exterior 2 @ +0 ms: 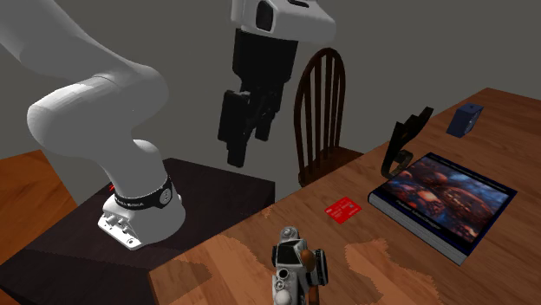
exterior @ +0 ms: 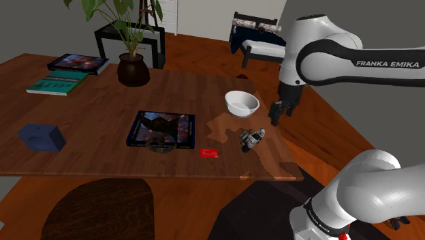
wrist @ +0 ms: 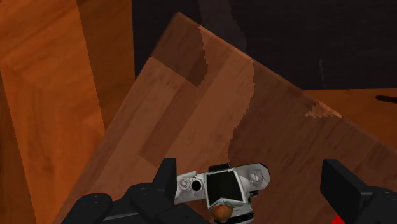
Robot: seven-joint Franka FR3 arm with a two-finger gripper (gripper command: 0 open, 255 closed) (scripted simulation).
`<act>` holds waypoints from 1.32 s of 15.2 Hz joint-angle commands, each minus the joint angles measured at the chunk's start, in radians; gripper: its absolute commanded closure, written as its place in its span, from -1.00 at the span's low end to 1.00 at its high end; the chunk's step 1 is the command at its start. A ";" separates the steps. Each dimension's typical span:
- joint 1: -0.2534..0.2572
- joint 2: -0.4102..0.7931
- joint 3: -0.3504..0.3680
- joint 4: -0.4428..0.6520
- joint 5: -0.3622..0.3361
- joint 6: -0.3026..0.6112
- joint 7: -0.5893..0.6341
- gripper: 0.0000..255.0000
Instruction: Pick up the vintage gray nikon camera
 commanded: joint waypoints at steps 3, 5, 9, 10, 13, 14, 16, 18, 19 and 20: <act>-0.002 0.075 -0.043 -0.076 -0.010 0.225 -0.038 -1.00; -0.003 0.127 -0.065 -0.100 -0.013 0.334 -0.059 -1.00; 0.003 0.259 -0.108 -0.123 -0.007 0.554 -0.107 -1.00; 0.007 0.296 -0.119 -0.124 -0.002 0.609 -0.121 -1.00; 0.024 0.419 -0.152 -0.113 0.028 0.768 -0.174 -1.00; 0.032 0.462 -0.163 -0.105 0.046 0.819 -0.197 -1.00; 0.038 0.500 -0.170 -0.104 0.060 0.865 -0.213 -1.00; 0.040 0.528 -0.172 -0.111 0.064 0.899 -0.216 -1.00; 0.041 0.542 -0.173 -0.114 0.067 0.916 -0.218 -1.00; 0.042 0.556 -0.174 -0.117 0.070 0.933 -0.220 -1.00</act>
